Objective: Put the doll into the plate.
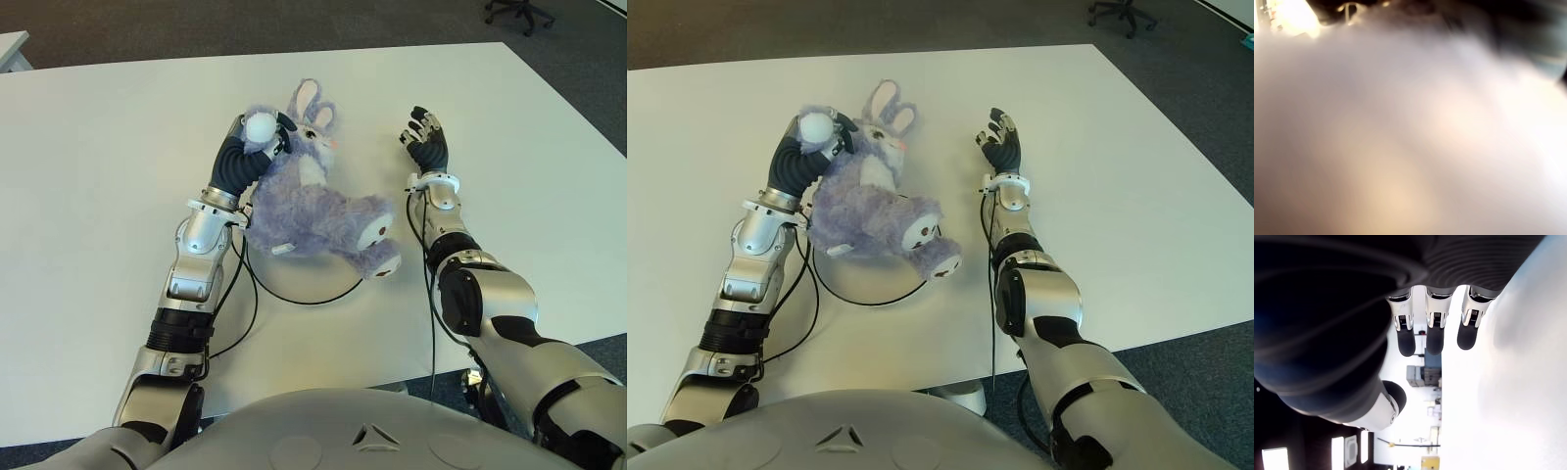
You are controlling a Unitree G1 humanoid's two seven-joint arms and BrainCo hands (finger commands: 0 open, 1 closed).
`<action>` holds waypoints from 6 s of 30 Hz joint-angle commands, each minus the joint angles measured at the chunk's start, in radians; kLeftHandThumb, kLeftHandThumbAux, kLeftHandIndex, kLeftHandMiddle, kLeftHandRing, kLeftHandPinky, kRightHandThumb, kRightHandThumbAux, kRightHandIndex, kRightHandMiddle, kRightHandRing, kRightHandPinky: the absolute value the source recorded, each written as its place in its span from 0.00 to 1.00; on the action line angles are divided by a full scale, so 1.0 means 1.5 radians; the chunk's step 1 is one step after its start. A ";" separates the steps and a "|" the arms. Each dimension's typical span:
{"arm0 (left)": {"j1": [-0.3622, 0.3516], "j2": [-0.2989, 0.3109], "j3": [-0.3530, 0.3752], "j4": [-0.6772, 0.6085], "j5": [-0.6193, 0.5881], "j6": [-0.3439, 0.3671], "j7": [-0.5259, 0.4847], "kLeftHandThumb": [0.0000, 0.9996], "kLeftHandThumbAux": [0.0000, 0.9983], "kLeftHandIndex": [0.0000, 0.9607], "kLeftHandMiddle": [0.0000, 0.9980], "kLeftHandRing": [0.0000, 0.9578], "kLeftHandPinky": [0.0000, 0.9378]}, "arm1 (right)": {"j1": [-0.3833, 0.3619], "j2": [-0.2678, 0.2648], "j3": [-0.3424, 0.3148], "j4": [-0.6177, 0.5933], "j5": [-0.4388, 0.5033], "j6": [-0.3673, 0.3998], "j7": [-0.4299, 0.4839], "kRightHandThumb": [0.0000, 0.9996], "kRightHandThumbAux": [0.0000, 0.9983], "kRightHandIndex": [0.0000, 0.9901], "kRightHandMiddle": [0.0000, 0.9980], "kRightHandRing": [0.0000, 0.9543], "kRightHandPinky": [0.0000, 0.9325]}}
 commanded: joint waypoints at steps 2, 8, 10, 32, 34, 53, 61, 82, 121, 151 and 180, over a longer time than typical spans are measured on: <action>-0.009 0.003 0.006 0.016 -0.013 0.016 -0.013 0.72 0.70 0.46 0.85 0.90 0.92 | 0.055 0.016 0.001 0.030 0.005 0.023 0.001 0.63 0.86 0.14 0.13 0.10 0.12; -0.007 0.000 0.005 0.033 -0.016 0.018 -0.019 0.72 0.70 0.46 0.85 0.90 0.91 | 0.054 0.015 0.002 0.031 0.003 0.024 -0.002 0.61 0.86 0.14 0.13 0.10 0.12; -0.005 -0.001 0.005 0.031 -0.017 0.021 -0.021 0.72 0.70 0.46 0.85 0.89 0.91 | 0.054 0.015 0.002 0.031 0.003 0.024 -0.002 0.60 0.86 0.14 0.12 0.10 0.12; 0.002 0.009 -0.004 0.031 0.018 0.012 -0.020 0.71 0.70 0.45 0.75 0.81 0.82 | 0.051 0.015 0.007 0.031 0.003 0.024 -0.006 0.63 0.86 0.14 0.13 0.10 0.11; 0.003 0.009 -0.004 0.031 0.014 0.007 -0.025 0.71 0.70 0.45 0.75 0.80 0.80 | 0.051 0.015 0.007 0.031 0.003 0.024 -0.006 0.63 0.86 0.14 0.13 0.10 0.12; -0.001 0.023 -0.008 0.061 -0.053 -0.053 -0.116 0.71 0.70 0.44 0.42 0.43 0.38 | 0.051 0.016 0.009 0.031 0.003 0.023 -0.009 0.56 0.86 0.15 0.12 0.10 0.12; 0.002 0.023 -0.005 0.064 -0.055 -0.060 -0.118 0.70 0.71 0.43 0.36 0.37 0.36 | 0.051 0.017 0.010 0.030 0.002 0.022 -0.010 0.57 0.86 0.14 0.12 0.09 0.11; 0.006 0.018 -0.003 0.076 -0.079 -0.108 -0.131 0.30 0.61 0.21 0.31 0.32 0.33 | 0.052 0.017 0.012 0.030 0.002 0.020 -0.011 0.55 0.86 0.15 0.12 0.09 0.11; 0.006 0.039 0.001 0.094 -0.063 -0.142 -0.127 0.19 0.48 0.09 0.14 0.13 0.10 | 0.051 0.022 0.012 0.030 0.003 0.021 -0.014 0.57 0.87 0.15 0.12 0.09 0.10; -0.004 0.039 0.030 0.114 -0.030 -0.186 -0.094 0.05 0.35 0.00 0.07 0.04 0.00 | 0.053 0.021 0.023 0.032 -0.007 0.019 -0.025 0.40 0.87 0.14 0.12 0.09 0.11; -0.005 0.023 0.051 0.115 -0.105 -0.185 -0.109 0.02 0.31 0.01 0.07 0.05 0.05 | 0.054 0.021 0.026 0.032 -0.005 0.017 -0.027 0.42 0.87 0.16 0.12 0.10 0.12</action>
